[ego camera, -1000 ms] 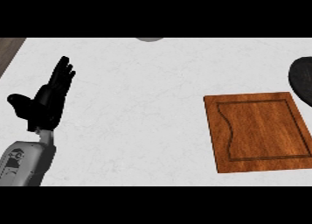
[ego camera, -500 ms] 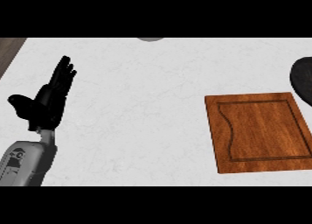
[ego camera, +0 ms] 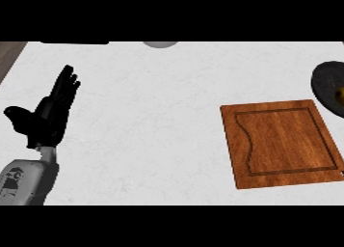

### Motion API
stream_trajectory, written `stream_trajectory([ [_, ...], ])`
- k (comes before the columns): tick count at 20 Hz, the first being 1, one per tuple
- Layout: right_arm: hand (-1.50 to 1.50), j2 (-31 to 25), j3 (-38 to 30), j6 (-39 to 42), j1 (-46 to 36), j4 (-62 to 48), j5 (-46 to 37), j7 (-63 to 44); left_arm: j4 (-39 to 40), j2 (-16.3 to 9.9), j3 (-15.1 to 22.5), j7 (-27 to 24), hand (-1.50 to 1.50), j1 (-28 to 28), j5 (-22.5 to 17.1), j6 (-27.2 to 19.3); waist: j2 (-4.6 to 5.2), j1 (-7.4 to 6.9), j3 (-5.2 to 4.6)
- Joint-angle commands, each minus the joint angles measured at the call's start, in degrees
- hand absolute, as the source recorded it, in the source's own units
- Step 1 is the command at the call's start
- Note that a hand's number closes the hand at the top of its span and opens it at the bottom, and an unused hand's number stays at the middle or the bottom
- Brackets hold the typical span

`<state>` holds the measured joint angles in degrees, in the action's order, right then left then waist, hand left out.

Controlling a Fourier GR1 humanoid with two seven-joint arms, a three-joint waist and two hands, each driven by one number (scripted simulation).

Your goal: Pick the lemon from the cutting board and place it in the pan

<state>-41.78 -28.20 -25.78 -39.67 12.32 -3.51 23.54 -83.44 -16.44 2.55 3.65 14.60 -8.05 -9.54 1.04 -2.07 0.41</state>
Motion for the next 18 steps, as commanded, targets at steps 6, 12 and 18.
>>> stream_trajectory([
  [6, -1.5, 1.81, -5.2, 17.88, 10.91, 7.79, 9.23, 9.36, 2.78, -0.14, -2.6, -2.84, 0.0, -2.05, 1.0, 0.24, -1.27, 3.07, -0.47],
  [12, -1.5, 6.28, -3.0, 19.61, 21.4, 24.28, 11.64, 5.14, -0.93, -1.34, -3.65, -0.75, 0.0, -4.8, 0.68, 0.37, -2.1, 4.75, -0.73],
  [18, -1.5, 11.73, -1.23, 18.24, 33.76, 45.35, 14.06, -3.24, -1.47, -1.2, -4.15, -0.19, 0.0, -4.49, 1.21, -0.08, -1.83, 4.74, -0.72],
])
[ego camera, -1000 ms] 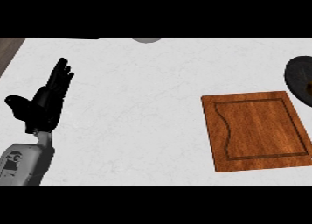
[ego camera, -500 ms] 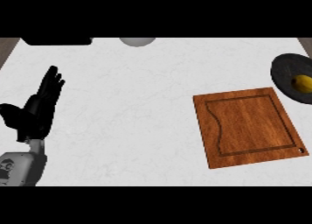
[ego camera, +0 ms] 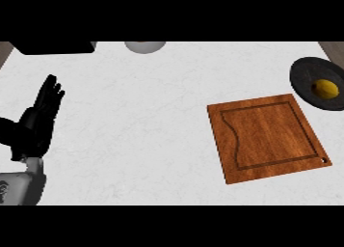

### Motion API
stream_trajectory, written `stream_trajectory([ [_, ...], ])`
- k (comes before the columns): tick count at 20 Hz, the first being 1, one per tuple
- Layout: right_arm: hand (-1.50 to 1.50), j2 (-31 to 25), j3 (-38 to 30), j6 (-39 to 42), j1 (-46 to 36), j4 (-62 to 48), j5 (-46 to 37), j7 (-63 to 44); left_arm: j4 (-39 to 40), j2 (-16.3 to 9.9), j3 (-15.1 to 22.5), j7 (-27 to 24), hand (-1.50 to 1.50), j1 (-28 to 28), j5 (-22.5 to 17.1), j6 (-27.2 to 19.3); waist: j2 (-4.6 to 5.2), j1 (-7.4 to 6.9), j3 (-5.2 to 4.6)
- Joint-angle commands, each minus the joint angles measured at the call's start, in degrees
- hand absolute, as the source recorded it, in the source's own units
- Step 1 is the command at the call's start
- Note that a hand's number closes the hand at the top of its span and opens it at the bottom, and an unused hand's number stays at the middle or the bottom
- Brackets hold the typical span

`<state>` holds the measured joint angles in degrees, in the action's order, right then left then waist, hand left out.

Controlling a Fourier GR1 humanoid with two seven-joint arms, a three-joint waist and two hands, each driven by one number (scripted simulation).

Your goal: Pick the lemon from the cutting board and place it in the pan

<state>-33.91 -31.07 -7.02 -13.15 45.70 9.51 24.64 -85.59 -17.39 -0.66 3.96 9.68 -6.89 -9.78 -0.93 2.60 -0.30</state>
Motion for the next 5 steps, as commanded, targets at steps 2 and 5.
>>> stream_trajectory([
  [2, -1.5, 3.66, 2.75, -2.01, 10.24, 20.2, 0.81, -10.58, 0.68, 1.26, 0.55, -0.22, 0.0, 1.15, 1.47, -1.24, 0.11, 0.14, -0.04],
  [5, -1.5, 5.79, 3.9, -6.61, 16.96, 33.02, -0.52, -17.82, -0.12, 0.73, 0.15, -0.2, 0.0, -0.04, 0.48, 0.78, 0.46, -0.96, 0.08],
])
